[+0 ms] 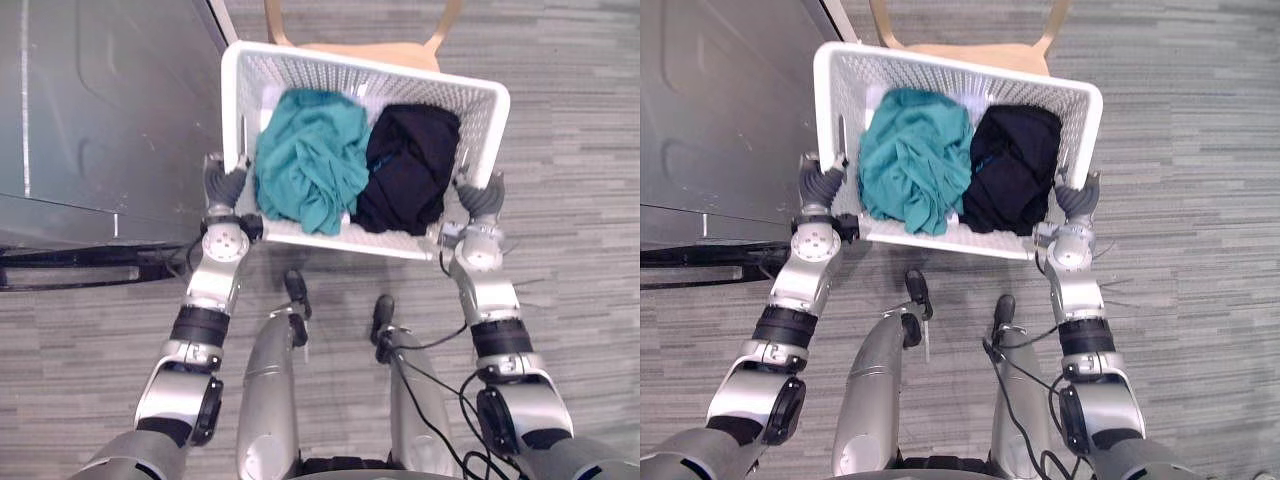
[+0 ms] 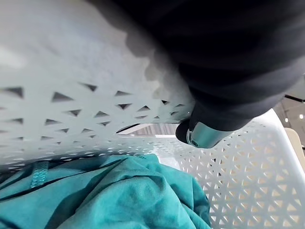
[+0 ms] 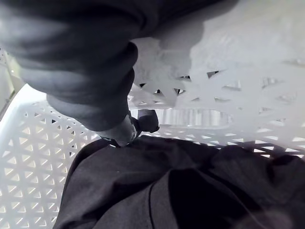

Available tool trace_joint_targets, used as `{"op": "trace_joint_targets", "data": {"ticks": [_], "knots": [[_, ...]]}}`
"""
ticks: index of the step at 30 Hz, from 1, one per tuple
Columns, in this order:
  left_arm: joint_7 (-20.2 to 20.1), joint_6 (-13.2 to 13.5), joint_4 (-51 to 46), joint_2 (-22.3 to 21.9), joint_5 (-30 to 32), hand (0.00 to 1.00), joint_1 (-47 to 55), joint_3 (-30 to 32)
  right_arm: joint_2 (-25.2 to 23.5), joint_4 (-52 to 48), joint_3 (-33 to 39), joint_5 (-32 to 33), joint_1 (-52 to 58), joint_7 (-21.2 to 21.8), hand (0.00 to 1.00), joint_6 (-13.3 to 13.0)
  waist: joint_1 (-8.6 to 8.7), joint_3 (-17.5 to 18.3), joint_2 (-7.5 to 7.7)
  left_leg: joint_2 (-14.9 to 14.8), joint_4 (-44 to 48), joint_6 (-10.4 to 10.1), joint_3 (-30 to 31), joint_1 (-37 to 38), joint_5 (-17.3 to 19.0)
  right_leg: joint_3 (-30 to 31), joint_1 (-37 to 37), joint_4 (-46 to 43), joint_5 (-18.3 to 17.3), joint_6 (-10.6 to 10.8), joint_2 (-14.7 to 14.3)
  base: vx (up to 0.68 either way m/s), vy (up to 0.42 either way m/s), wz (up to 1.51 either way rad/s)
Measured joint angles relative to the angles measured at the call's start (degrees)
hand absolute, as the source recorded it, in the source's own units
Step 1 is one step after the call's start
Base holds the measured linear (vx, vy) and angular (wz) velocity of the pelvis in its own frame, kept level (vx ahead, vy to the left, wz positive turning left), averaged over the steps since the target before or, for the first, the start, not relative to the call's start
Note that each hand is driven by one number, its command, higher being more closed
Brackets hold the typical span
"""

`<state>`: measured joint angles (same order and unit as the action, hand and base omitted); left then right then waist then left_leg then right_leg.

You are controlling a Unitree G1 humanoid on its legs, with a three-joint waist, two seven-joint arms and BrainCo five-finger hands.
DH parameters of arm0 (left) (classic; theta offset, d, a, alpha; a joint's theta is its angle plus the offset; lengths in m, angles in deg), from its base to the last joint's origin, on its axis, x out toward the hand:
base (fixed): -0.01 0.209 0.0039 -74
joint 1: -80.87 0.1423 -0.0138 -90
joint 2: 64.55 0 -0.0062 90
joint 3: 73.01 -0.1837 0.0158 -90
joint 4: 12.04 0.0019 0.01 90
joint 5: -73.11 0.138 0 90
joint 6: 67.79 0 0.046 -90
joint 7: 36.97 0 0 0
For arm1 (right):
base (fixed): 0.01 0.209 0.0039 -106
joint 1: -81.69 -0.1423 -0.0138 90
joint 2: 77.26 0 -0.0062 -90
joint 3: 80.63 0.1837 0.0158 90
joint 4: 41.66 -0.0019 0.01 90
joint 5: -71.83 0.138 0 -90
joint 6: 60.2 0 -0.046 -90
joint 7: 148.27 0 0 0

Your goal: Pick up the laundry basket with both hands and put the clothes into the washing machine.

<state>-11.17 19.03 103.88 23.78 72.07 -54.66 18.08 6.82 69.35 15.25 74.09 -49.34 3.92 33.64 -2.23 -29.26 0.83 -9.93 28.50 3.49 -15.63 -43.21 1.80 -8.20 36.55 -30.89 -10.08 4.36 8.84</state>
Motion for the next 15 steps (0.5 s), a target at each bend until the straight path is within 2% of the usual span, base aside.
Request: {"op": "trace_joint_targets", "data": {"ticks": [6,13,15], "knots": [[1.7,-0.1,6.0,-0.2,-2.7,0.0,-6.2,4.1,0.1,2.9,1.2,2.9,-7.1,-0.8,0.0,-0.5,0.09,-0.5,-0.05,-0.1,0.5,0.1,1.0,-0.6,-0.1,-1.6,-0.2,-0.2,0.0,0.0,0.2,0.11,-0.034,0.04],[2.0,0.1,5.6,-1.3,-3.0,0.0,-4.7,5.9,-1.5,2.7,1.5,4.1,-3.9,-0.5,0.0,-0.9,-0.26,-0.5,-0.06,0.0,0.4,-0.1,1.3,2.4,0.0,-2.4,-3.0,-0.8,-0.1,-0.2,0.4,0.05,-0.03,0.05],[2.0,0.2,2.9,-1.9,-3.0,0.0,-2.1,6.0,-2.2,-1.6,1.1,4.1,-0.8,0.4,0.0,-1.3,-0.28,-0.5,-0.06,0.2,-0.1,-0.7,1.3,3.8,0.5,-2.4,-4.3,-0.5,-0.8,-1.2,0.4,-0.02,-0.014,0.0]]}}
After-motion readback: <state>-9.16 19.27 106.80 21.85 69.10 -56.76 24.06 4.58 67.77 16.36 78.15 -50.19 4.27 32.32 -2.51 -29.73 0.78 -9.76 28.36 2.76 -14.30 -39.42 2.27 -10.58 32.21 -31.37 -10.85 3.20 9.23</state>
